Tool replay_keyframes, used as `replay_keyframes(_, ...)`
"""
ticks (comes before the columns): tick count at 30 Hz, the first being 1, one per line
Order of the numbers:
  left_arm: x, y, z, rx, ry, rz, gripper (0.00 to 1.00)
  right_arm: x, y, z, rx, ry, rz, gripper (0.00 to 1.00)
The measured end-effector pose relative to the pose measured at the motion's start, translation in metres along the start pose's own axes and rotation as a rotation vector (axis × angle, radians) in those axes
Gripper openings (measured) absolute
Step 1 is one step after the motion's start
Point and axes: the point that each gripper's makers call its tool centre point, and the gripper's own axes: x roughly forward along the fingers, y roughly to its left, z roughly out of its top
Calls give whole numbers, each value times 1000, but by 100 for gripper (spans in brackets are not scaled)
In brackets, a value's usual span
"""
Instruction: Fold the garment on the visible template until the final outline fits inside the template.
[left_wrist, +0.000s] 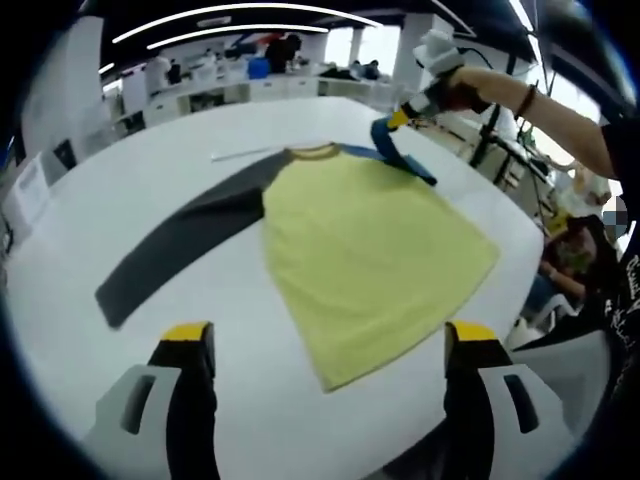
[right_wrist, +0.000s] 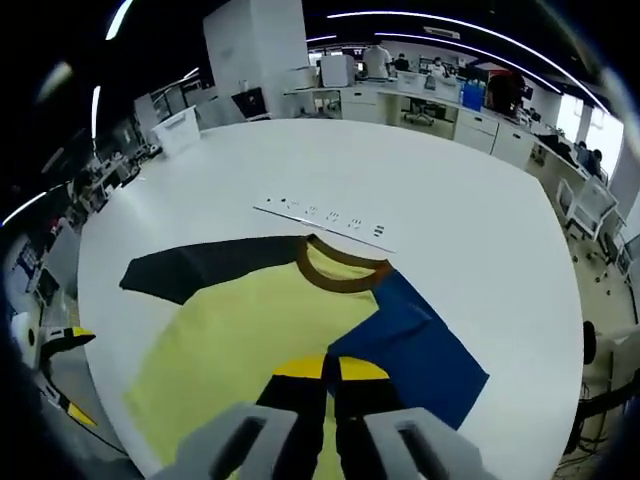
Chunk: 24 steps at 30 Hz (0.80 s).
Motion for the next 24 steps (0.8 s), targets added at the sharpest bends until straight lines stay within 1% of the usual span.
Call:
replay_keyframes(3,1,1,0,-1,1,-1,91,4,9,5,-11,-2,6,0)
replay_keyframes(6,1,2,1,-4,-3,0,91,10,20,9,-53,3,6,0)
replay_keyframes(9,0,3,0,-6,-2,1,91,14,28,11,-63,8,14,0)
replay_keyframes(15,2,5,-7,-16,8,0,91,23,50,17,-83,11,43,0)
replay_keyframes(17,2,5,-8,-16,11,1,91,27,53,21,-99,10,48,0)
replay_keyframes(20,2,6,-8,-19,8,0,91,30,64,23,-119,11,53,0)
replay_keyframes(24,2,7,-9,-23,9,5,91,35,72,27,-126,11,63,0)
